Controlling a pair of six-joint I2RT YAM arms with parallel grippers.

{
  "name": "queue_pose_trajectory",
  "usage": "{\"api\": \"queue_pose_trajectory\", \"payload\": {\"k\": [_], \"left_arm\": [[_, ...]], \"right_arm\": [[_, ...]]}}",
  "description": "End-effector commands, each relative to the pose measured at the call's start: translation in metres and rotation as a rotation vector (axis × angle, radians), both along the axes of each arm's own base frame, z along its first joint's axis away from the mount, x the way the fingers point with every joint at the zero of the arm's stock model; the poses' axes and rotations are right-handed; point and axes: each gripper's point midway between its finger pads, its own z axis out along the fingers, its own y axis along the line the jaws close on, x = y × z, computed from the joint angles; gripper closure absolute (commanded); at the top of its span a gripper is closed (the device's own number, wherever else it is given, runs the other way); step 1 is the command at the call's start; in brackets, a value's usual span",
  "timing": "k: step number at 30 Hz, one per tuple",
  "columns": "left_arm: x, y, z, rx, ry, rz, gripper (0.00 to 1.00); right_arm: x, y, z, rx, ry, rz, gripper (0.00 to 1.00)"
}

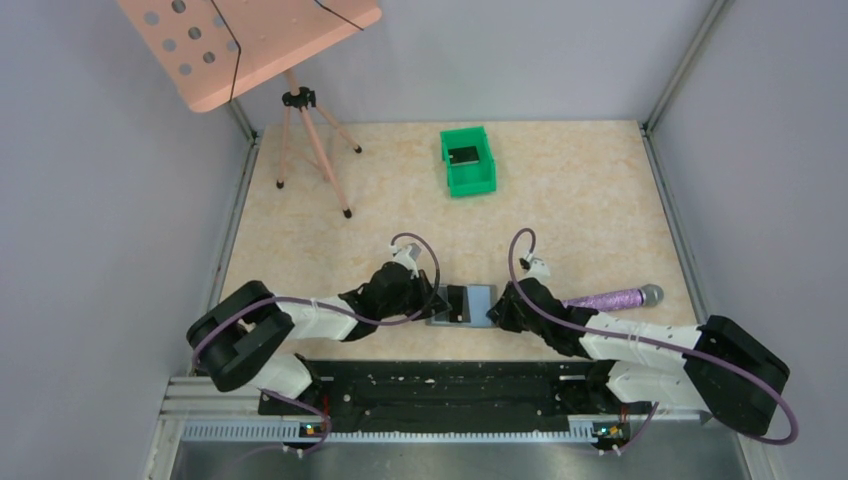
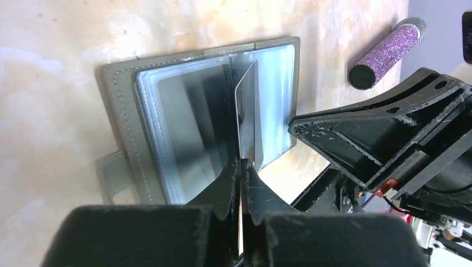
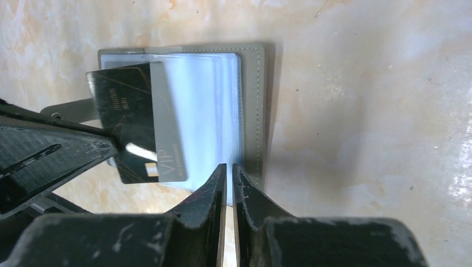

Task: Take the credit cards out of the card holder
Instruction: Remove the credit card from the card holder.

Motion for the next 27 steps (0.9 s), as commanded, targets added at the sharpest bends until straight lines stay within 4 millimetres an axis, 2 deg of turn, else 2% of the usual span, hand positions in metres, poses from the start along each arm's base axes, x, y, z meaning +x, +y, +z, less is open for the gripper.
{"api": "queue_pose_trajectory", "payload": {"k": [1, 7, 14, 17, 20, 22, 27], "left_arm": [[0.006, 0.018, 0.008, 0.063, -0.074, 0.042, 1.0], [0.007, 0.034, 0.019, 0.125, -0.117, 0.064, 1.0], [0.005, 0.048, 0.03, 0.155, -0.14, 0.091, 1.0], [0.001, 0.049, 0.038, 0.148, -0.161, 0.066, 1.0], [-0.006, 0.047, 0.053, 0.131, -0.185, 0.011, 1.0], [-0.015, 0.05, 0.059, 0.142, -0.177, -0.026, 1.0], [-0.041, 0.042, 0.087, 0.049, -0.221, -0.184, 1.0]], "right_arm": [[0.004, -0.011, -0.001, -0.016, -0.011, -0.048, 0.92], [0.007, -0.003, 0.01, -0.007, -0.031, -0.013, 0.92], [0.013, 0.009, 0.042, 0.006, -0.113, 0.077, 0.89], [0.013, 0.016, 0.063, 0.032, -0.172, 0.13, 0.87], [0.014, 0.026, 0.099, 0.083, -0.264, 0.201, 0.82], [0.013, 0.022, 0.109, 0.063, -0.276, 0.211, 0.79], [0.008, 0.03, 0.139, 0.097, -0.371, 0.306, 0.71]]}}
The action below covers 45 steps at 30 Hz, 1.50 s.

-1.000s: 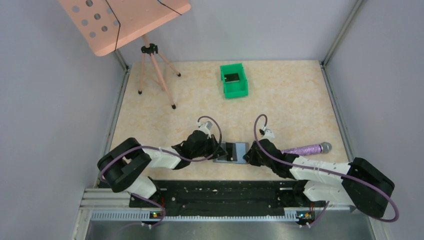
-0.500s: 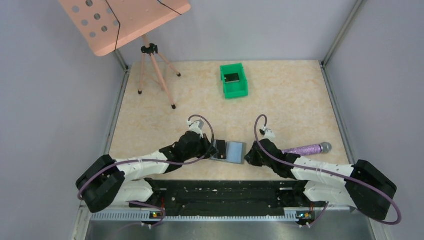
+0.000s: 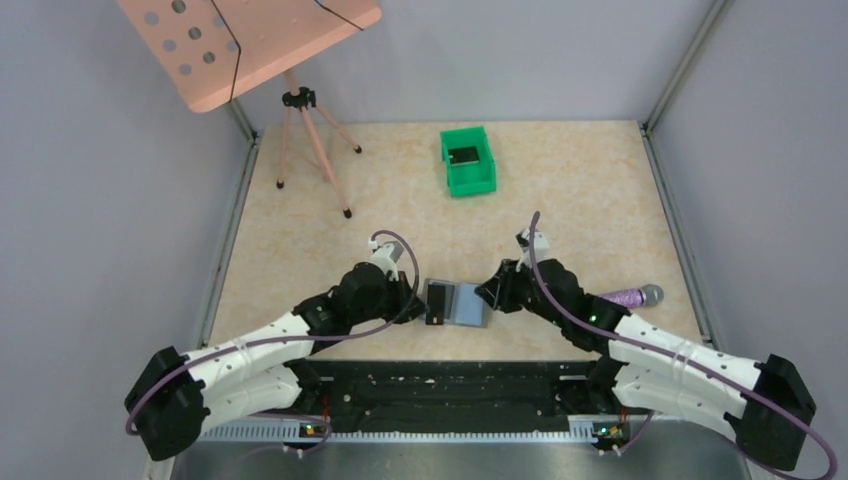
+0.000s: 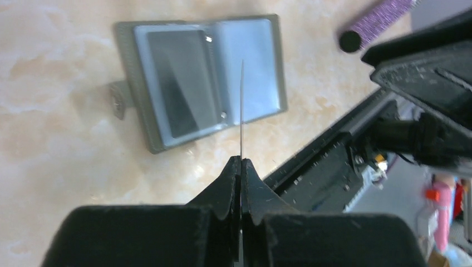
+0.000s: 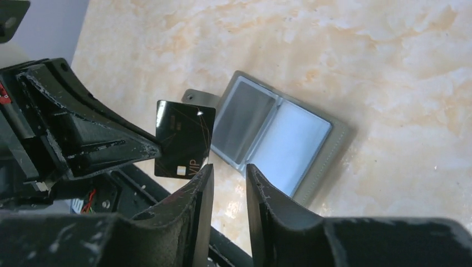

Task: Take the credit cards out of the card holder
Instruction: Remove the credit card from the card holder, then place the credit card in the storage box.

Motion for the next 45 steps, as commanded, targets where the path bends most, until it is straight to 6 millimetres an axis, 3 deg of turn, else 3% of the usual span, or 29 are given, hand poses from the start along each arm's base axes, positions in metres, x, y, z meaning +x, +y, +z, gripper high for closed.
{"api": "queue_pose_trajectory", "payload": {"k": [1, 4, 10, 14, 22, 24, 29, 30, 38, 45], "left_arm": [[-0.025, -0.012, 0.039, -0.085, -0.063, -0.195, 1.0], [-0.041, -0.013, 0.05, -0.112, -0.083, -0.294, 1.0], [-0.068, -0.01, 0.06, -0.141, -0.095, -0.438, 1.0], [-0.089, -0.016, 0.076, -0.252, -0.091, -0.544, 1.0], [-0.093, -0.015, 0.082, -0.267, -0.11, -0.568, 1.0], [-0.093, -0.015, 0.081, -0.258, -0.105, -0.566, 1.0], [-0.091, -0.015, 0.08, -0.249, -0.098, -0.562, 1.0], [-0.091, -0.015, 0.08, -0.246, -0.1, -0.559, 1.0], [-0.086, -0.012, 0.083, -0.219, -0.129, -0.536, 1.0], [-0.084, -0.013, 0.08, -0.21, -0.12, -0.532, 1.0]], "right_arm": [[-0.005, 0.011, 0.04, 0.033, -0.127, 0.129, 0.69], [-0.019, 0.021, 0.055, 0.058, -0.173, 0.253, 0.64], [-0.056, 0.033, 0.063, 0.136, -0.175, 0.468, 0.49], [-0.074, 0.045, 0.076, 0.223, -0.174, 0.581, 0.41], [-0.087, 0.056, 0.062, 0.243, -0.1, 0.679, 0.39], [-0.09, 0.058, 0.065, 0.265, -0.101, 0.701, 0.42], [-0.093, 0.058, 0.065, 0.284, -0.092, 0.706, 0.78], [-0.094, 0.058, 0.064, 0.291, -0.085, 0.706, 0.81], [-0.105, 0.058, 0.055, 0.323, -0.033, 0.742, 0.89], [-0.114, 0.059, 0.051, 0.346, -0.003, 0.79, 0.84]]}}
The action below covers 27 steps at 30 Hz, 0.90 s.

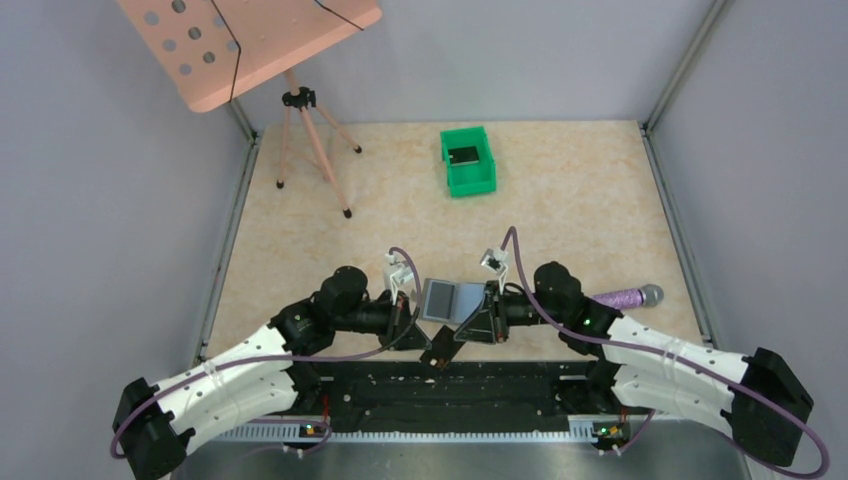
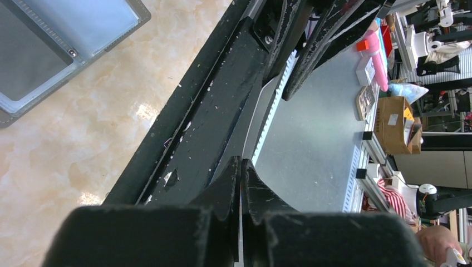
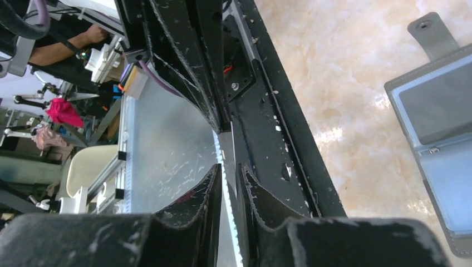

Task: Take the credit cards out of the card holder
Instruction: Place the credit card in the storage box.

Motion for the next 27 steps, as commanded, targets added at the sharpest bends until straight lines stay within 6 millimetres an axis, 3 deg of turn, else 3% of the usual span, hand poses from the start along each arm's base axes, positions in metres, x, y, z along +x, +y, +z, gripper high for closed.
{"api": "queue_pose_trajectory", "payload": {"k": [1, 4, 9, 14, 20, 23, 27], "left_arm": [[0.013, -0.007, 0.023, -0.048, -0.08, 0.024, 1.0], [0.014, -0.007, 0.024, -0.051, -0.086, 0.029, 1.0], [0.024, -0.005, 0.022, -0.021, -0.096, 0.085, 0.97], [0.047, 0.005, 0.021, 0.056, -0.136, 0.22, 0.48], [0.076, 0.014, 0.032, 0.1, -0.204, 0.369, 0.02], [0.09, 0.022, 0.037, 0.157, -0.247, 0.428, 0.01], [0.12, 0.044, 0.036, 0.267, -0.327, 0.588, 0.01]], "right_arm": [[-0.007, 0.004, 0.012, 0.062, -0.003, 0.06, 0.86], [-0.009, 0.006, 0.01, 0.072, 0.016, 0.071, 1.0], [0.004, 0.005, 0.006, 0.044, 0.035, 0.005, 1.0], [0.039, -0.01, 0.004, 0.018, 0.069, -0.168, 1.0], [0.099, -0.044, 0.012, -0.006, 0.088, -0.408, 1.0], [0.139, -0.058, 0.025, -0.041, 0.054, -0.519, 1.0], [0.208, -0.077, 0.032, -0.167, 0.021, -0.652, 1.0]]}}
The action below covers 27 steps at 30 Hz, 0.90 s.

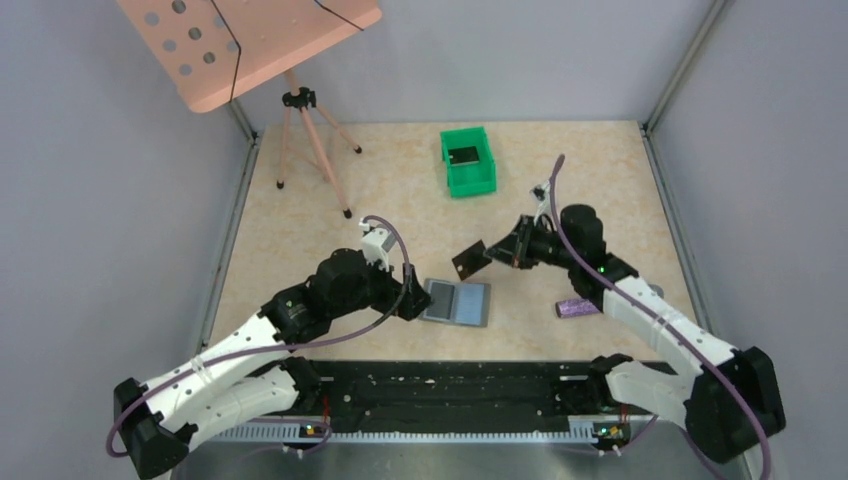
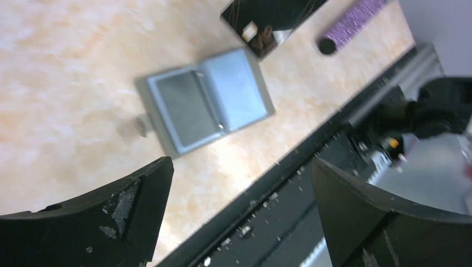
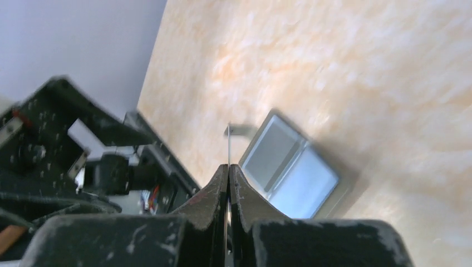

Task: Take the credit cards out of the card holder
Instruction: Place the credit card in the storage box.

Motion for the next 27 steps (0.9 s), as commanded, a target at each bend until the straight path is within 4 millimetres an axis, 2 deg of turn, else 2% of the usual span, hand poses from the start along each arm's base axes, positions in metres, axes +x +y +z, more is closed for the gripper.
{"api": "queue_pose_trajectory", "payload": {"k": [1, 3, 8, 11, 12, 15, 17, 20, 27], "left_arm": [[0.043, 0.03, 0.009, 0.123, -0.123, 0.234, 0.01], [0.055, 0.043, 0.004, 0.169, -0.138, 0.327, 0.01], [0.063, 0.057, -0.006, 0.205, -0.155, 0.408, 0.01], [0.064, 0.064, -0.01, 0.211, -0.163, 0.443, 0.01], [0.065, 0.068, -0.012, 0.215, -0.166, 0.463, 0.01], [0.065, 0.076, -0.018, 0.203, -0.176, 0.507, 0.01], [0.064, 0.079, -0.023, 0.186, -0.174, 0.526, 0.01], [0.064, 0.085, -0.038, 0.191, -0.19, 0.542, 0.01], [0.061, 0.09, -0.055, 0.199, -0.19, 0.55, 0.01]], "right_arm": [[0.079, -0.018, 0.028, -0.126, -0.079, -0.137, 1.0], [0.116, -0.024, 0.051, -0.158, -0.136, -0.2, 1.0], [0.193, -0.027, 0.075, -0.219, -0.203, -0.295, 1.0], [0.241, -0.027, 0.071, -0.273, -0.228, -0.341, 1.0], [0.257, -0.026, 0.058, -0.282, -0.205, -0.342, 1.0], [0.295, -0.022, 0.051, -0.273, -0.191, -0.355, 1.0], [0.31, -0.02, 0.032, -0.297, -0.156, -0.36, 1.0], [0.331, -0.016, 0.017, -0.299, -0.131, -0.371, 1.0], [0.352, 0.002, -0.011, -0.237, -0.09, -0.349, 1.0]]}}
